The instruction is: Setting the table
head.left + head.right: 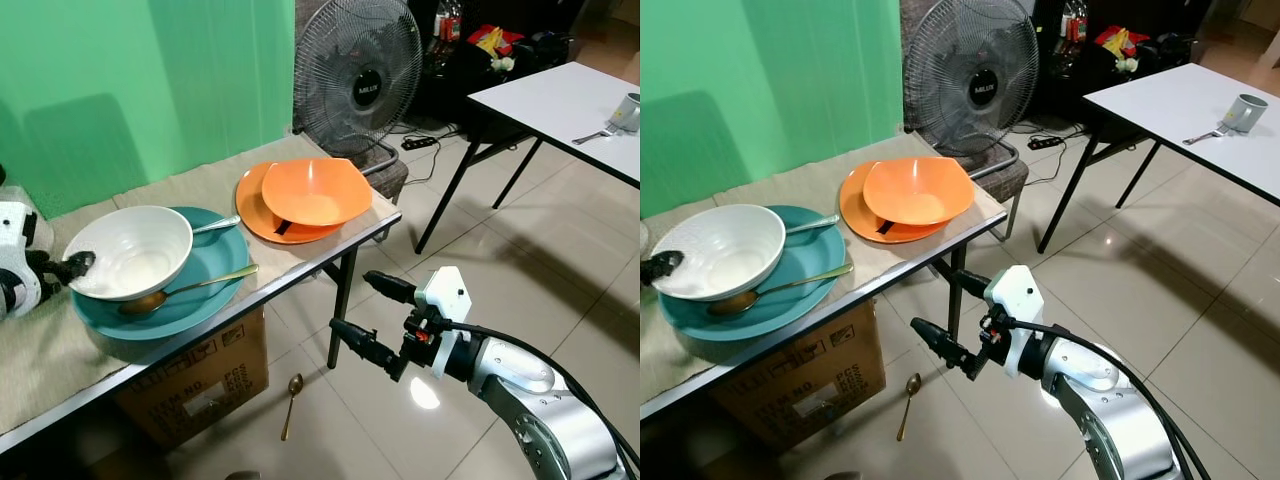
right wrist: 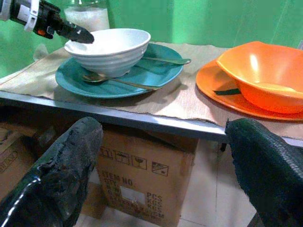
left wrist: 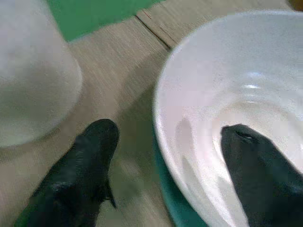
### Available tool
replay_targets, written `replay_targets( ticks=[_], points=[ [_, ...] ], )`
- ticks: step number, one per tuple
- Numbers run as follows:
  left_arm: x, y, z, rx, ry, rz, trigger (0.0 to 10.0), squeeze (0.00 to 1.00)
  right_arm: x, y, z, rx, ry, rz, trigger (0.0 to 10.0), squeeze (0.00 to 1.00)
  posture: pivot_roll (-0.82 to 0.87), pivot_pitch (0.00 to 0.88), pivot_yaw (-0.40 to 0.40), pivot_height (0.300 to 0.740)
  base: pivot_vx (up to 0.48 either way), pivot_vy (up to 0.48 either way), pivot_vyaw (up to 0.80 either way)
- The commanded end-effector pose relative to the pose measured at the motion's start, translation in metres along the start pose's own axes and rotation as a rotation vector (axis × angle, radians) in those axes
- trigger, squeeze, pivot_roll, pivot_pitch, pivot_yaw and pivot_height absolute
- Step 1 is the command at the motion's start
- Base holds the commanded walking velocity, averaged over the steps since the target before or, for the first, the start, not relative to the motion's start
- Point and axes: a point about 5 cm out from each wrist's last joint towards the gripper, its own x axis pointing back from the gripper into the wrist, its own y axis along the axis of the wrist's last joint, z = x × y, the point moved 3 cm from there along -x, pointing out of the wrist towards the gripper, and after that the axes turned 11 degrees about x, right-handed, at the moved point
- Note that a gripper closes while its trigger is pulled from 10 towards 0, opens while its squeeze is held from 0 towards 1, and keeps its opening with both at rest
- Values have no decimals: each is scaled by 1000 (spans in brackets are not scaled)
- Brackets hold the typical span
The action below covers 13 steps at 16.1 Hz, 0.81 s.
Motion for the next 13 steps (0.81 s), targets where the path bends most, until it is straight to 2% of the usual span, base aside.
replay_targets(
  ticks=[1,2,3,4,10,13],
  points=[
    [-4,-7,-6,47,-43,40,10000,0,2,2,5,-10,40,-1,10000,0,74,0,-36,740,0,0,0],
    [-4,-10,-7,66,-57,57,10000,0,2,2,7,-13,61,1,10000,0,74,0,-37,740,0,0,0],
    [-5,-12,-8,71,-53,64,0,0,3,2,9,-13,77,3,10000,0,72,0,-38,740,0,0,0],
    [-6,-12,-7,73,-51,63,0,0,3,3,10,-15,86,1,10000,0,69,0,-38,740,0,0,0],
    [-8,-10,-11,213,-81,39,0,0,5,11,17,-24,154,-51,10000,0,72,0,-39,740,0,0,0],
    [-9,-9,-12,234,-89,29,0,0,4,11,16,-28,159,-57,10000,0,75,0,-40,740,0,0,0]
  ],
)
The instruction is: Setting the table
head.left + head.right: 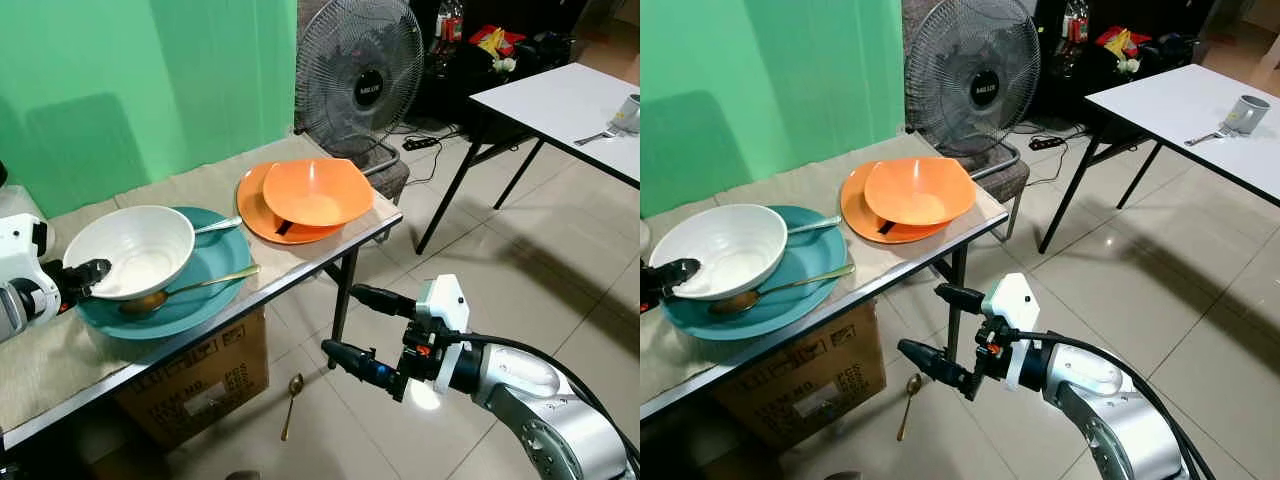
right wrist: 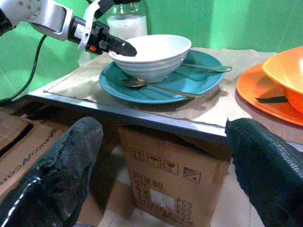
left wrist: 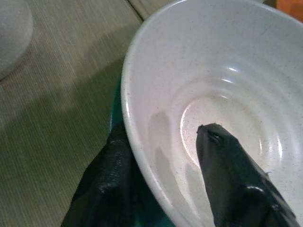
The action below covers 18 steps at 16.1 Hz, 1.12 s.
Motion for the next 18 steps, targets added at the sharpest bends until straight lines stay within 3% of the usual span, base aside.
replay_targets(
  ticks=[1,8,13,18],
  points=[
    [-1,2,-4,22,-16,-5,0,0,0,3,1,10,20,-8,10000,0,76,0,-39,740,0,0,0],
    [-2,-2,-7,82,-33,8,0,0,-1,1,1,15,22,-3,10000,0,75,0,-36,740,0,0,0],
    [-3,2,-4,111,-15,-33,0,0,-1,0,-2,25,9,3,10000,0,76,0,-37,740,0,0,0],
    [2,40,-21,162,-96,-244,0,0,0,4,-12,35,-70,-27,10000,0,80,0,-41,740,0,0,0]
  ],
)
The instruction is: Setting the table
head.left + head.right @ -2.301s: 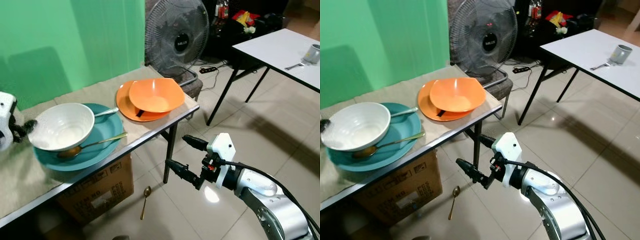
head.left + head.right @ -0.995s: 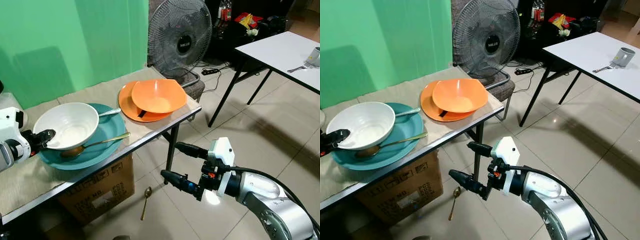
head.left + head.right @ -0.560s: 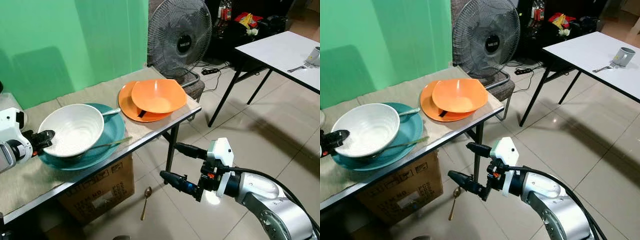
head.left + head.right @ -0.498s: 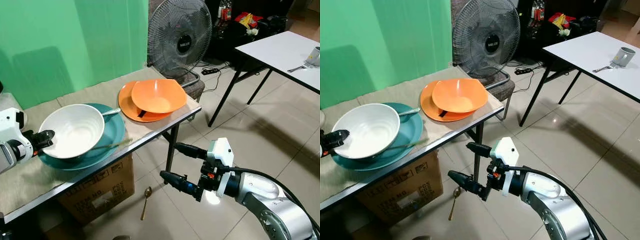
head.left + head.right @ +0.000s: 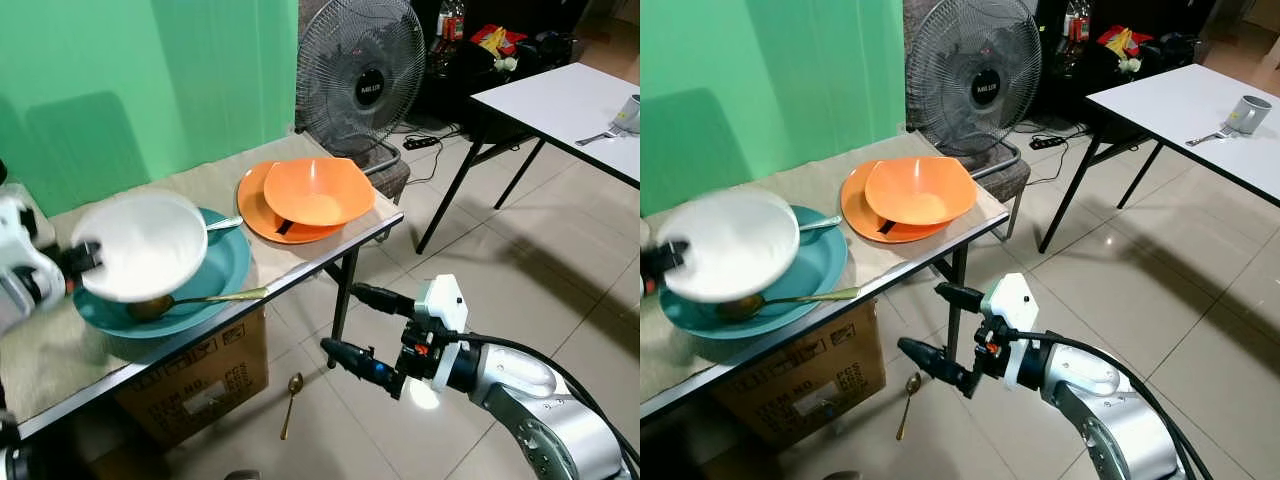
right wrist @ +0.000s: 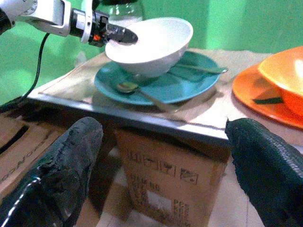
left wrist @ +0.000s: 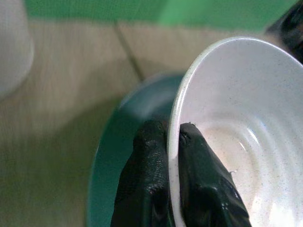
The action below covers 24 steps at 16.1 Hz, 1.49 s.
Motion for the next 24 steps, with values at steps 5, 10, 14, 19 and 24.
replay_targets(
  ticks=[5,10,14,19,24],
  points=[
    [3,35,-56,45,-231,-235,0,0,5,17,-27,45,-216,-64,10000,0,77,0,-52,740,0,0,0],
    [1,-4,-188,-176,-536,-364,0,0,23,40,-68,10,-638,-159,10000,0,34,0,-57,740,0,0,-90],
    [-5,-4,-223,-103,-565,-440,0,0,34,49,-75,39,-737,-167,10000,0,-21,0,-18,740,0,0,-733],
    [-20,-42,-244,-276,-603,-420,1255,0,60,34,-74,9,-907,-78,10000,0,-111,0,53,740,0,0,-800],
    [-15,-86,-219,-459,-573,-349,10000,0,62,21,-62,-8,-958,-19,10000,0,-134,0,74,740,0,0,-800]
  ],
)
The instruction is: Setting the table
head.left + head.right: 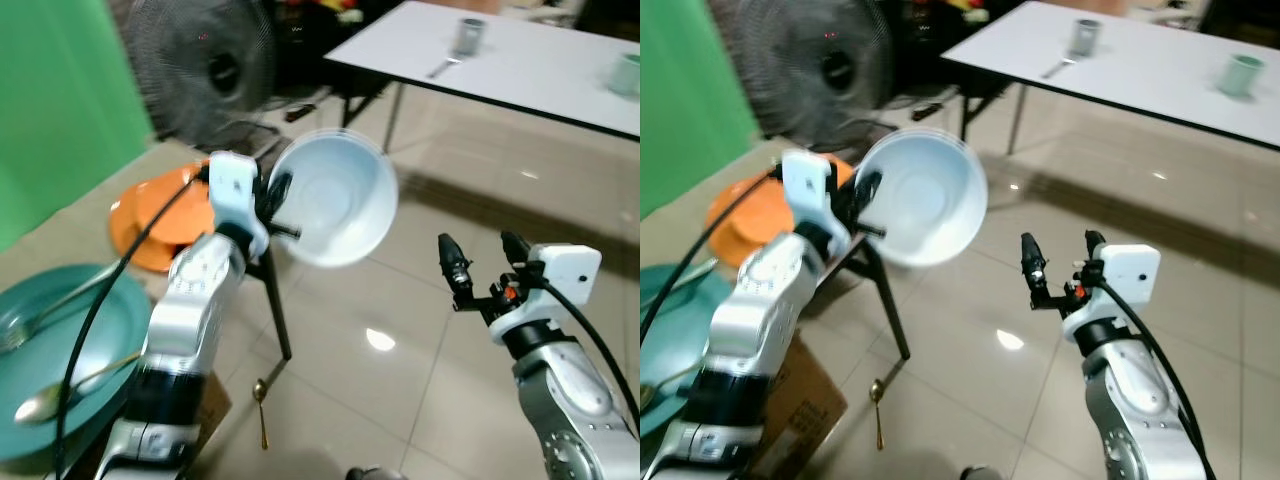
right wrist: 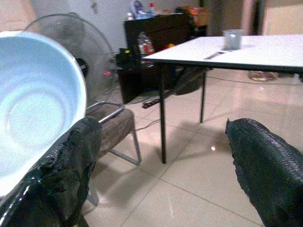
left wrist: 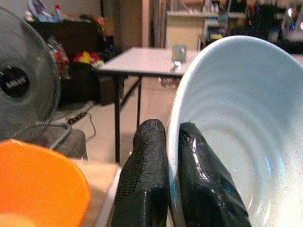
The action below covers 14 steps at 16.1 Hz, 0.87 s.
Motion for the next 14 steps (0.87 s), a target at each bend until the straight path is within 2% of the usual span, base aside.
replay_targets(
  ticks=[1,3,5,14],
  points=[
    [8,6,-6,-60,-24,-27,10000,0,1,-2,-2,9,-35,19,10000,0,-134,0,77,740,0,0,-800],
    [14,4,-7,-104,-7,-28,10000,0,2,-3,-5,11,-74,32,10000,0,-133,0,72,740,0,0,-800],
    [13,8,-8,-86,1,-54,10000,0,-1,-7,-7,22,-98,45,10000,0,-115,0,59,740,0,0,-800],
    [16,10,-11,-138,-20,-50,10000,0,-5,-8,-8,47,-102,36,10000,0,-96,0,54,740,0,0,-800]
  ],
)
